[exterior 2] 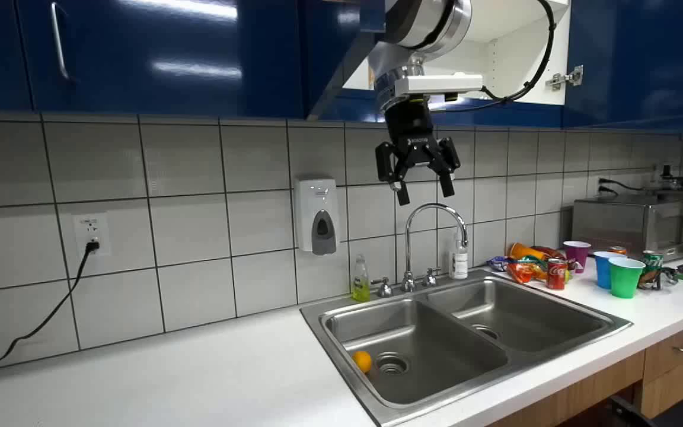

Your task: Put the orange can in the sink on the left.

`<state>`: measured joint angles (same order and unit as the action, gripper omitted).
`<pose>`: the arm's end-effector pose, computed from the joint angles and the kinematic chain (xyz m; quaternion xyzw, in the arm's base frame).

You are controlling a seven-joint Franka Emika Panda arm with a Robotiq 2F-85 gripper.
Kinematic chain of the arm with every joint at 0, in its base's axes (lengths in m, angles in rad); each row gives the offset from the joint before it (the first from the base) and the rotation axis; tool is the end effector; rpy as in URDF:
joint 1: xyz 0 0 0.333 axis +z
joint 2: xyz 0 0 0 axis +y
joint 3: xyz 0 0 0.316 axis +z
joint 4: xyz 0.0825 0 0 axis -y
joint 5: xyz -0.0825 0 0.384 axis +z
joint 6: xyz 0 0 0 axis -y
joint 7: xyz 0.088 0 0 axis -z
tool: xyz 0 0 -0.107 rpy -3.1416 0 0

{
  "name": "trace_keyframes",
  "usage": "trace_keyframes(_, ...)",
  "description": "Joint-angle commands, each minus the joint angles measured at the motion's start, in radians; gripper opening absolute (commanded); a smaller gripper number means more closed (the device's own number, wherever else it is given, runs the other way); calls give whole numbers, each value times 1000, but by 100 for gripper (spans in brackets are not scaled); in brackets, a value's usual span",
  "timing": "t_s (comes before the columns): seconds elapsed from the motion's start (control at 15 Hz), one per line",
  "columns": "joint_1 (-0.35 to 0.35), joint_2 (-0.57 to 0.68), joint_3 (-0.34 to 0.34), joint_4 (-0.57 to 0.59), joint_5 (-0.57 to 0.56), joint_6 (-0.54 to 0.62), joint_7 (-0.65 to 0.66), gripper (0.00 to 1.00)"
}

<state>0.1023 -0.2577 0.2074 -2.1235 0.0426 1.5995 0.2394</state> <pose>0.4239 0.1463 0.4978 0.9905 0.0245 -0.1289 0.0410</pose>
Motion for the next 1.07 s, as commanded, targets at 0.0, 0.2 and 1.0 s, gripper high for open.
trace_keyframes(0.0,11,2,-9,2,-2,-1,2,100)
trace_keyframes(0.2,8,2,-9,7,-10,2,6,100)
trace_keyframes(1.0,-26,-68,-65,-20,-15,45,64,100)
